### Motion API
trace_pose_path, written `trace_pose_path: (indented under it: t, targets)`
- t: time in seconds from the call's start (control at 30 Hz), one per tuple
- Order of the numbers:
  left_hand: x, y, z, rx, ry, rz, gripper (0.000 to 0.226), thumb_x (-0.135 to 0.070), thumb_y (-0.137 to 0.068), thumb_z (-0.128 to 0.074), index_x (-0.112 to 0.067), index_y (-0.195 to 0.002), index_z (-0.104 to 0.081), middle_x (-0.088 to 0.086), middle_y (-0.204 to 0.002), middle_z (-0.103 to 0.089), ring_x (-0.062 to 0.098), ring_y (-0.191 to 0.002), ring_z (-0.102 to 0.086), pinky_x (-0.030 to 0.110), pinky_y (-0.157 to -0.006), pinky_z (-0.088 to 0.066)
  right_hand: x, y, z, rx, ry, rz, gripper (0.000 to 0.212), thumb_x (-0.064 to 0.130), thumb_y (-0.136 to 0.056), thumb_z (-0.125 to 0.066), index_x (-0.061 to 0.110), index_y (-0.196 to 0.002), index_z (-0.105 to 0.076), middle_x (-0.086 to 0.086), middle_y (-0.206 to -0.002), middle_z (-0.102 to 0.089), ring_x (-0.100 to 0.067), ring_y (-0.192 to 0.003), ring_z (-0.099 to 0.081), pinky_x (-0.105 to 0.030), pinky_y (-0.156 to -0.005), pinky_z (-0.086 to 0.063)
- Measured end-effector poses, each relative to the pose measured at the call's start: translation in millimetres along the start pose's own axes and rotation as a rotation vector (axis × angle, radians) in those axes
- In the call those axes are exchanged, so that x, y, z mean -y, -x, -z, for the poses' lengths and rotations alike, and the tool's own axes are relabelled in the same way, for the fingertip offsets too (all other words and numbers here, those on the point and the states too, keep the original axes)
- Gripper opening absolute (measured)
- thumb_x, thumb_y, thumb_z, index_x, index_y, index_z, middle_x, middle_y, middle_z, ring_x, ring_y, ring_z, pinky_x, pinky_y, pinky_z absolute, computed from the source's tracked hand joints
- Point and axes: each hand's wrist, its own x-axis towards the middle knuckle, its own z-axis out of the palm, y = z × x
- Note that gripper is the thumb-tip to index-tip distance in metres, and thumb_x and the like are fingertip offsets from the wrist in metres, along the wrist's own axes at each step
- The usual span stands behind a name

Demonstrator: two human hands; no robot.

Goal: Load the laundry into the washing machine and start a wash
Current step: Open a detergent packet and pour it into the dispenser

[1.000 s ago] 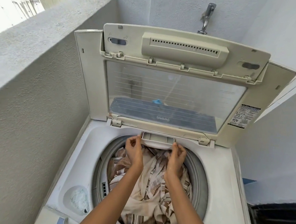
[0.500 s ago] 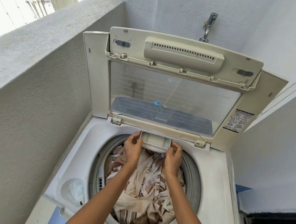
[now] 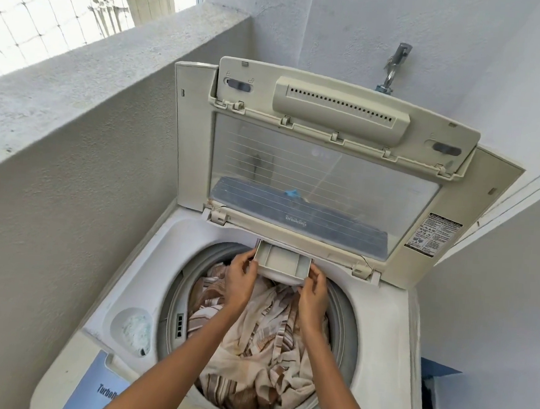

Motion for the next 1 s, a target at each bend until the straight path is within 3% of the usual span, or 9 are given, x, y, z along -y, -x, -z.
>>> trace_pose_path:
  t: [0.1, 0.17, 0.27, 0.43, 0.6, 0.73, 0.8, 0.93, 1.0]
  targets:
    - [-2, 9, 0, -0.026, -0.278, -0.173, 0.036, -0.017, -0.097, -0.048, -0.015, -0.132, -0.053, 0.003, -0.135, -0.049, 0.017, -0.123, -0.045, 0.028, -0.102, -0.037, -2, 1, 4, 0.01, 0.101, 0.064, 0.035, 0.009, -0.098, -0.043, 0.013, -0.132, -0.05, -0.006, -0.134, -0.053, -0.019, -0.119, -0.051, -0.025, -0.094, -0.04]
    - [-5, 15, 1, 0.023, -0.443, -0.276, 0.039, -0.024, -0.099, -0.044, -0.018, -0.137, -0.046, 0.001, -0.14, -0.04, 0.016, -0.126, -0.042, 0.026, -0.1, -0.037, -3, 4, 6, -0.008, 0.163, 0.104, 0.034, 0.011, -0.098, -0.043, 0.012, -0.132, -0.05, -0.006, -0.136, -0.052, -0.019, -0.118, -0.052, -0.021, -0.086, -0.036]
    - [-8, 21, 4, 0.14, -0.661, -0.335, 0.043, -0.026, -0.1, -0.039, -0.017, -0.141, -0.037, 0.004, -0.147, -0.034, 0.022, -0.127, -0.044, 0.04, -0.101, -0.044, -4, 9, 7, 0.026, 0.2, 0.127, 0.038, 0.011, -0.099, -0.042, 0.012, -0.137, -0.047, -0.006, -0.141, -0.048, -0.022, -0.12, -0.052, -0.023, -0.083, -0.037]
    - [-13, 30, 18, 0.221, -0.842, -0.378, 0.051, -0.03, -0.101, -0.035, -0.014, -0.149, -0.024, 0.004, -0.155, -0.024, 0.02, -0.143, -0.022, 0.042, -0.119, -0.016, 6, 22, 15, 0.026, 0.242, 0.162, 0.04, 0.012, -0.098, -0.044, 0.012, -0.138, -0.044, -0.008, -0.143, -0.043, -0.026, -0.121, -0.051, -0.03, -0.084, -0.042]
    - [-61, 47, 62, -0.002, -0.71, -0.399, 0.045, -0.023, -0.097, -0.041, -0.016, -0.142, -0.037, 0.004, -0.145, -0.04, 0.019, -0.134, -0.035, 0.037, -0.113, -0.027, 80, 57, -2, 0.124, 0.166, 0.475, 0.029, -0.001, -0.091, -0.049, 0.008, -0.118, -0.058, -0.008, -0.118, -0.056, -0.023, -0.11, -0.053, -0.019, -0.085, -0.038]
    - [-119, 72, 124, -0.237, -0.469, -0.421, 0.04, -0.01, -0.091, -0.047, -0.011, -0.131, -0.047, 0.008, -0.129, -0.053, 0.024, -0.12, -0.048, 0.033, -0.101, -0.036, 163, 103, -33, 0.295, 0.076, 0.689, 0.021, 0.003, -0.094, -0.048, 0.013, -0.106, -0.062, 0.004, -0.099, -0.061, -0.016, -0.094, -0.06, -0.001, -0.071, -0.038]
    - [-143, 103, 174, -0.386, -0.315, -0.41, 0.036, -0.008, -0.091, -0.049, -0.011, -0.127, -0.049, 0.007, -0.124, -0.056, 0.023, -0.115, -0.051, 0.032, -0.097, -0.039, 200, 152, -53, 0.4, 0.01, 0.765, 0.018, 0.006, -0.094, -0.05, 0.016, -0.101, -0.063, 0.004, -0.094, -0.063, -0.012, -0.089, -0.062, -0.004, -0.07, -0.041]
    - [-166, 189, 282, -0.553, -0.193, -0.415, 0.031, -0.006, -0.09, -0.051, -0.014, -0.12, -0.049, 0.003, -0.113, -0.061, 0.02, -0.098, -0.06, 0.035, -0.085, -0.048, 247, 282, -81, 0.569, -0.178, 0.889, 0.021, 0.004, -0.092, -0.052, 0.021, -0.093, -0.063, 0.001, -0.09, -0.066, -0.013, -0.084, -0.063, -0.024, -0.077, -0.049]
    - [-169, 236, 327, -0.618, -0.151, -0.436, 0.027, -0.002, -0.088, -0.049, -0.014, -0.113, -0.048, 0.001, -0.107, -0.063, 0.019, -0.096, -0.061, 0.033, -0.082, -0.047, 254, 344, -85, 0.638, -0.246, 0.897, 0.023, 0.002, -0.091, -0.053, 0.023, -0.091, -0.062, 0.003, -0.087, -0.066, -0.011, -0.082, -0.063, -0.022, -0.076, -0.049]
